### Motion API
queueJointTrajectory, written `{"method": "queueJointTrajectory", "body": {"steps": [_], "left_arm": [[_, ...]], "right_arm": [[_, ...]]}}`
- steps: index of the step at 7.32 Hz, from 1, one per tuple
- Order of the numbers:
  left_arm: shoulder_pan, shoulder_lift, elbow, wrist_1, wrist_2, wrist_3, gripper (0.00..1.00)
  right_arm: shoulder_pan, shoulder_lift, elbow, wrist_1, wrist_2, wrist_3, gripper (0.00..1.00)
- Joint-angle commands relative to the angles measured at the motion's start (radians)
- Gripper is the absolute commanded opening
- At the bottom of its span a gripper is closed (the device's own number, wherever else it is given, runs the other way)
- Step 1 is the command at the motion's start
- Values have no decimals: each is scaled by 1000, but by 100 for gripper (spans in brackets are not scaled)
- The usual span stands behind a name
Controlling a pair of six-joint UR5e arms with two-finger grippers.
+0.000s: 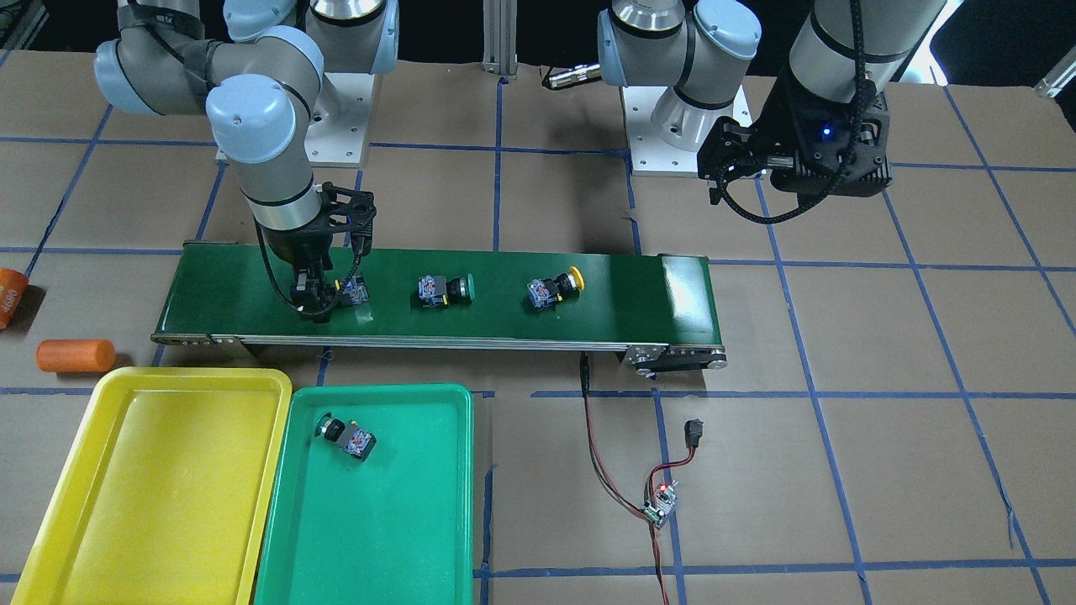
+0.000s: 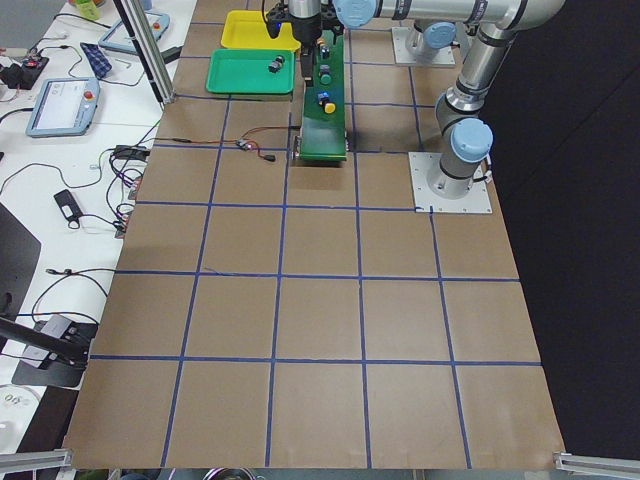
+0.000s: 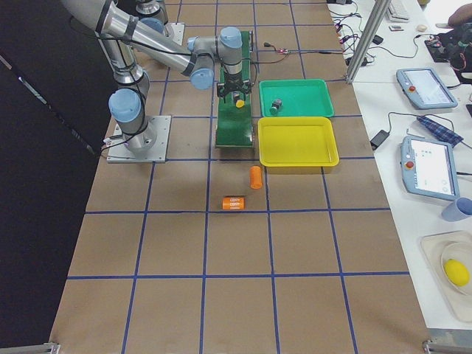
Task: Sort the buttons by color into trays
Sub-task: 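Grasp a yellow-capped button on the belt with the right gripper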
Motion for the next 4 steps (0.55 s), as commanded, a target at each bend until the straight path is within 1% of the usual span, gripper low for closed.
{"method": "queueJointTrajectory", "body": {"steps": [1,2,3,4], "left_arm": [[0,0,5,1,1,0,100],[0,0,5,1,-1,0,100],[0,0,5,2,-1,0,100],[0,-2,5,2,-1,0,100]], "right_arm": [[3,17,2,-35,0,2,57],[3,14,-1,-34,-11,2,25],[1,6,-3,-31,-20,0,12],[3,-3,-3,-28,-20,-1,10]]}}
